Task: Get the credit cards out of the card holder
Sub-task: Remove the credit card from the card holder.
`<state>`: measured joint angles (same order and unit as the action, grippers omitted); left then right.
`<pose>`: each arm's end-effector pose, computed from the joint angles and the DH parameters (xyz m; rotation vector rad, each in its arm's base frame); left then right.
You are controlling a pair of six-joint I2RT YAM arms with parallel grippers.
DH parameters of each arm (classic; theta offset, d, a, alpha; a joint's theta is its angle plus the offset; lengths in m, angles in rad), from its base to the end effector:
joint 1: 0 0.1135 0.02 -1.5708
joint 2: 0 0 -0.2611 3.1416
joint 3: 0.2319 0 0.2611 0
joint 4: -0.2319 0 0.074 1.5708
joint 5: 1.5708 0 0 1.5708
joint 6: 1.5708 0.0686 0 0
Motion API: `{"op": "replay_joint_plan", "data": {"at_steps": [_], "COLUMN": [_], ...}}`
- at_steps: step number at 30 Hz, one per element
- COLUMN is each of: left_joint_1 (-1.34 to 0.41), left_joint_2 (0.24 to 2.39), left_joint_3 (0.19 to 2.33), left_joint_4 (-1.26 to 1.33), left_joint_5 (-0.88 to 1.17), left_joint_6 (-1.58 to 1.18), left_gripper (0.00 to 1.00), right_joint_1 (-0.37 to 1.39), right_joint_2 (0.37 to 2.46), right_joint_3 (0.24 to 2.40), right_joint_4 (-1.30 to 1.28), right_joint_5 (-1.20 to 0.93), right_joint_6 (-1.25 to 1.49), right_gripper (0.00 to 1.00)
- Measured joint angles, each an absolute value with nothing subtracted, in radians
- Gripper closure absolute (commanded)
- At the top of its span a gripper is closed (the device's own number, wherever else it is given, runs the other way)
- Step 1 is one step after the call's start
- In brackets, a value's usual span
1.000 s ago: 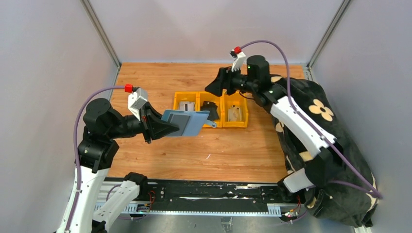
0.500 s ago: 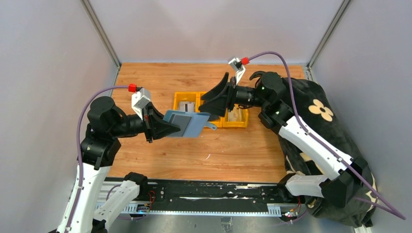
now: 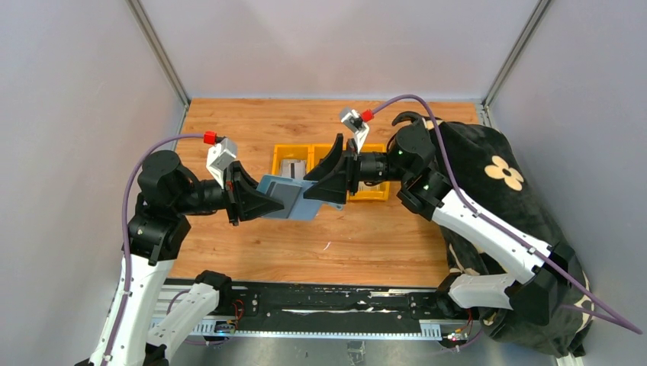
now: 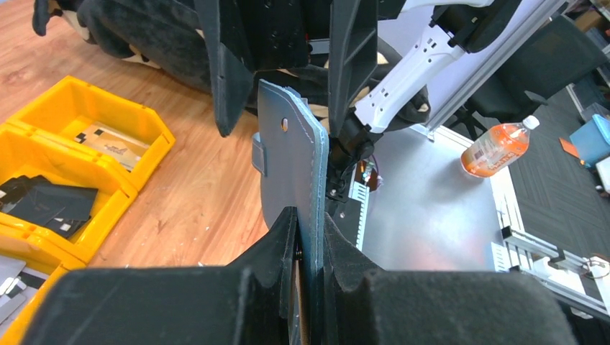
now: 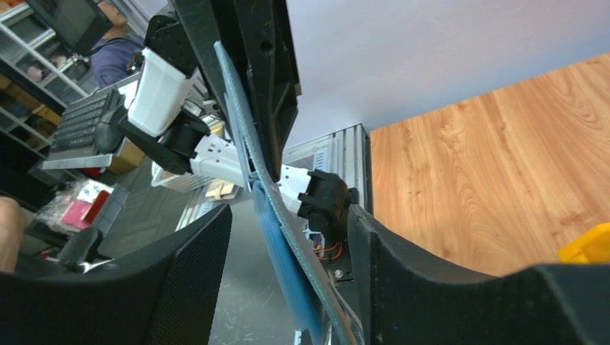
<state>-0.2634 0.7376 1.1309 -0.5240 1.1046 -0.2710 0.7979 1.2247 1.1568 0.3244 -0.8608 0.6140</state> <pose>0.1215 -0.0962 0.4282 0.8543 1.5948 -1.3146 0.1749 0.2539 0.4319 -0.9691 1.3328 1.6855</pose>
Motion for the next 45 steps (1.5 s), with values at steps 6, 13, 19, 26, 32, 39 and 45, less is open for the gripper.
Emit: {"op": "replay_joint_plan", "data": {"at_steps": [6, 13, 19, 26, 32, 39, 45], "left_joint_1": [-0.263, -0.263, -0.263, -0.263, -0.263, -0.263, -0.263], "left_joint_2": [0.738, 0.738, 0.733, 0.731, 0.745, 0.763, 0.776], "left_joint_3": [1.131, 1.131, 1.146, 1.185, 1.239, 1.265, 1.281], "left_joint_4": [-0.524, -0.564, -0.659, -0.774, -0.879, -0.936, -0.953], "left_joint_5": [1.107, 1.046, 1.010, 1.051, 1.062, 1.066, 1.082], "left_joint_6": [-0.273, -0.215, -0.080, 0.056, 0.157, 0.210, 0.204], "left_gripper": [1.00, 0.56, 0.52, 0.64, 0.77, 0.81, 0.81], "right_joint_1": [0.826, 0.831, 0.831, 0.830, 0.830, 0.830, 0.829], "right_joint_2": [1.259, 1.278, 1.282, 1.282, 1.282, 1.282, 1.279], "right_joint_3": [1.192, 1.238, 1.256, 1.258, 1.262, 1.265, 1.265], "right_joint_4": [0.267, 0.134, 0.035, 0.004, -0.025, -0.039, -0.047], "right_joint_5": [-0.917, -0.888, -0.816, -0.800, -0.801, -0.803, -0.805], "right_joint_6": [0.574, 0.530, 0.522, 0.521, 0.511, 0.496, 0.488], "right_gripper": [0.95, 1.00, 1.00, 1.00, 1.00, 1.00, 1.00]}}
